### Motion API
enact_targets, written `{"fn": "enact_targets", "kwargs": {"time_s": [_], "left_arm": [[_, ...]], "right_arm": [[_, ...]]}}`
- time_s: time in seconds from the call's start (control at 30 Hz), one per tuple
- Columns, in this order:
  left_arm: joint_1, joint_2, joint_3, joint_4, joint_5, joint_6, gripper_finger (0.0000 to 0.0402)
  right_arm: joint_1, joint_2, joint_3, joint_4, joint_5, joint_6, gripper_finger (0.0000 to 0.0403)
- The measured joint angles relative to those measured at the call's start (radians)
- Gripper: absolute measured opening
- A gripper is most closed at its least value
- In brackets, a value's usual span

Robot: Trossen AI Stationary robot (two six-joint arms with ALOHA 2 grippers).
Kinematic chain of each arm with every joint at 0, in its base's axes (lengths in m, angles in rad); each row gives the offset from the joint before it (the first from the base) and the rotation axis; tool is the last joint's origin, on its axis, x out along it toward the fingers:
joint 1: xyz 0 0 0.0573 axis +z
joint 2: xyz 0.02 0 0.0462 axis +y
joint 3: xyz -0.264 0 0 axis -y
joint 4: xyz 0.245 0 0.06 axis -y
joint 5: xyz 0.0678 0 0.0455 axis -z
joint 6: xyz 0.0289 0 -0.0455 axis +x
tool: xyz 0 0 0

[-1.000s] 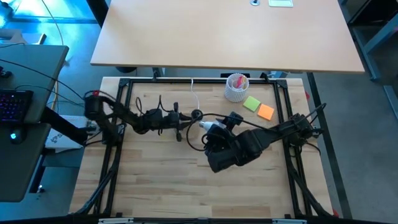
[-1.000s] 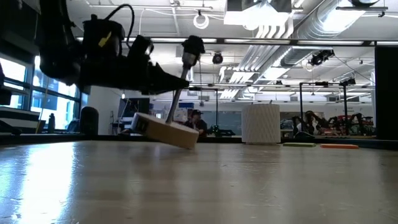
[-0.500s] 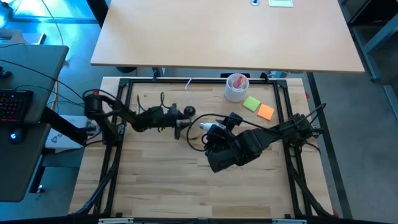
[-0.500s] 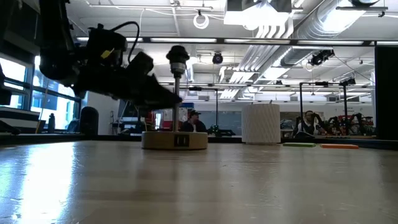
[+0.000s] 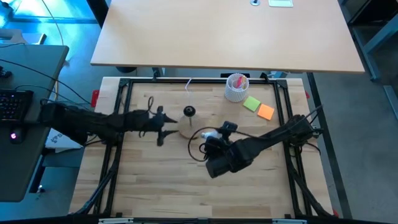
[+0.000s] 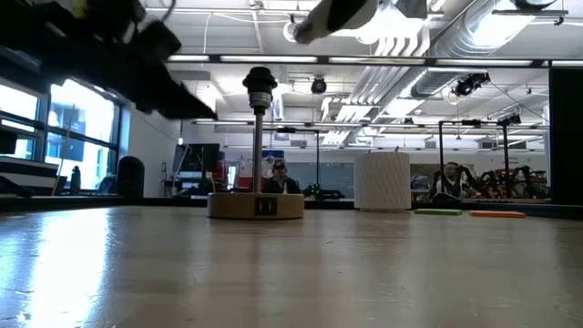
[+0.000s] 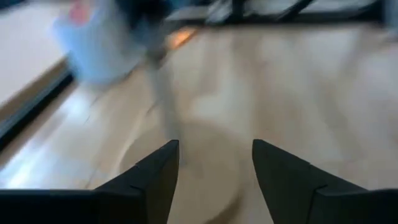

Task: Screw lightbulb
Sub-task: Insert the light bulb into the lamp

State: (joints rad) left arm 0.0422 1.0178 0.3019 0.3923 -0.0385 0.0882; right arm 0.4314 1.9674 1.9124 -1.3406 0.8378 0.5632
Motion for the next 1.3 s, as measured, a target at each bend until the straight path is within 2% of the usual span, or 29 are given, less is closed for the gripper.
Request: {"fn": "enact_targets", "kwargs": {"time_s": [0.13,0.23,0.33,0.5,0.73,0.93,1.3], "left_arm": [[-0.18,-0.035,0.001,0.034,-0.021,0.007,0.019],[-0.306,0.002,-0.001,0.112,-0.126,0.003,0.0188],[-0.391,0.036,-0.001,0.223,-0.193,0.003,0.0187],[-0.419,0.056,0.0,0.345,-0.207,-0.088,0.0187],[-0.393,0.072,0.0,0.37,-0.236,-0.192,0.0187],[-0.382,0.153,0.0,0.485,-0.2,-0.209,0.0187],[-0.383,0.296,0.001,0.657,-0.198,-0.206,0.0187]], "right_arm": [[0.003,0.001,-0.099,0.331,-0.019,-0.121,0.0263],[-0.004,0.001,-0.162,0.611,-0.073,-0.283,0.0263],[-0.009,0.001,-0.195,0.742,-0.08,-0.386,0.0263],[-0.018,0.0,-0.193,0.738,-0.084,-0.388,0.0263],[-0.018,0.0,-0.193,0.738,-0.084,-0.388,0.0263],[-0.017,-0.001,-0.193,0.733,-0.064,-0.389,0.0263],[-0.019,-0.001,-0.192,0.776,-0.057,-0.423,0.0263]]}}
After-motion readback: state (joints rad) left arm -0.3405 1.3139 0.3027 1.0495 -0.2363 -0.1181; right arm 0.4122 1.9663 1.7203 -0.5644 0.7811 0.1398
